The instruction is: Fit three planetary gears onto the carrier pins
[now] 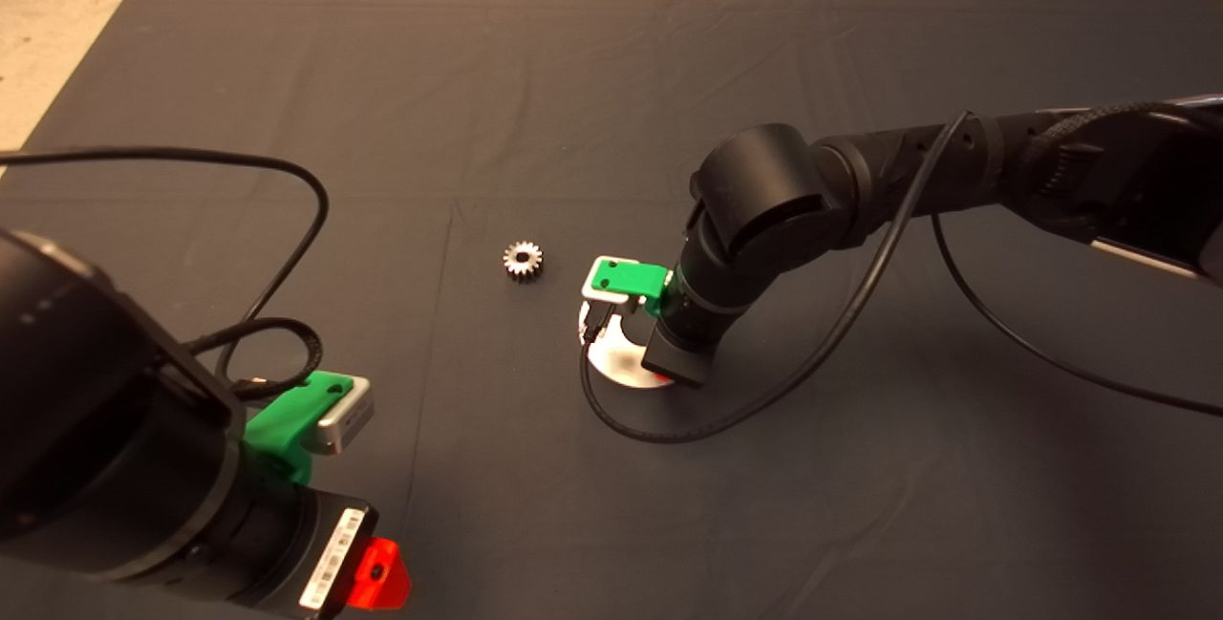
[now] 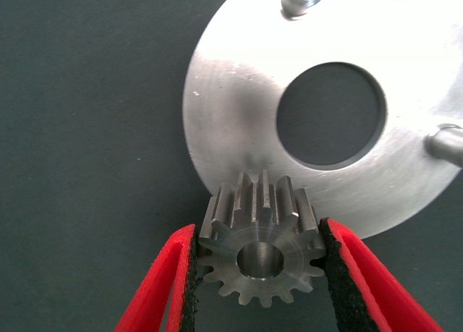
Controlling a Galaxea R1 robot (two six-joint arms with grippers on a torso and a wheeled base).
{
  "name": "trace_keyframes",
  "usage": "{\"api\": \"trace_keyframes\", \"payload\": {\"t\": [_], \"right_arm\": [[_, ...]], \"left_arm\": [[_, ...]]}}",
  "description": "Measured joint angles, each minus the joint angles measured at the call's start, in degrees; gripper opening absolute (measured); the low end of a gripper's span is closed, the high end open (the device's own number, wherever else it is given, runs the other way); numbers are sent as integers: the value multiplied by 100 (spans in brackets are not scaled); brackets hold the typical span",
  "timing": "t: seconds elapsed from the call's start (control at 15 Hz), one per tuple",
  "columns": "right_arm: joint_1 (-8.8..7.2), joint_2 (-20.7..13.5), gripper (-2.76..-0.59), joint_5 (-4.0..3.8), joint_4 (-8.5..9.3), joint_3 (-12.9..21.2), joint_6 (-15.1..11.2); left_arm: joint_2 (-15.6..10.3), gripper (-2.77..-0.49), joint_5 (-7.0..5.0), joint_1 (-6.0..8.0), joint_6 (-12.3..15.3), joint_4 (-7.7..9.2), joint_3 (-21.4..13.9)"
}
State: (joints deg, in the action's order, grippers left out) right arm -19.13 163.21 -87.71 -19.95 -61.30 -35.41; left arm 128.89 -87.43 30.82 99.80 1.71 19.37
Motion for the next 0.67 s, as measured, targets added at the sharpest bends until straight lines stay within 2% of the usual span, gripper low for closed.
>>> {"api": "trace_keyframes", "payload": {"t": [0.2,0.67], "right_arm": [[-61,0,-231,1,-21,-22,2],[-59,-4,-231,1,-28,-39,9]], "left_arm": [[-1,-51,-2,0,0,0,0],[0,-51,-1,0,0,0,0]]}}
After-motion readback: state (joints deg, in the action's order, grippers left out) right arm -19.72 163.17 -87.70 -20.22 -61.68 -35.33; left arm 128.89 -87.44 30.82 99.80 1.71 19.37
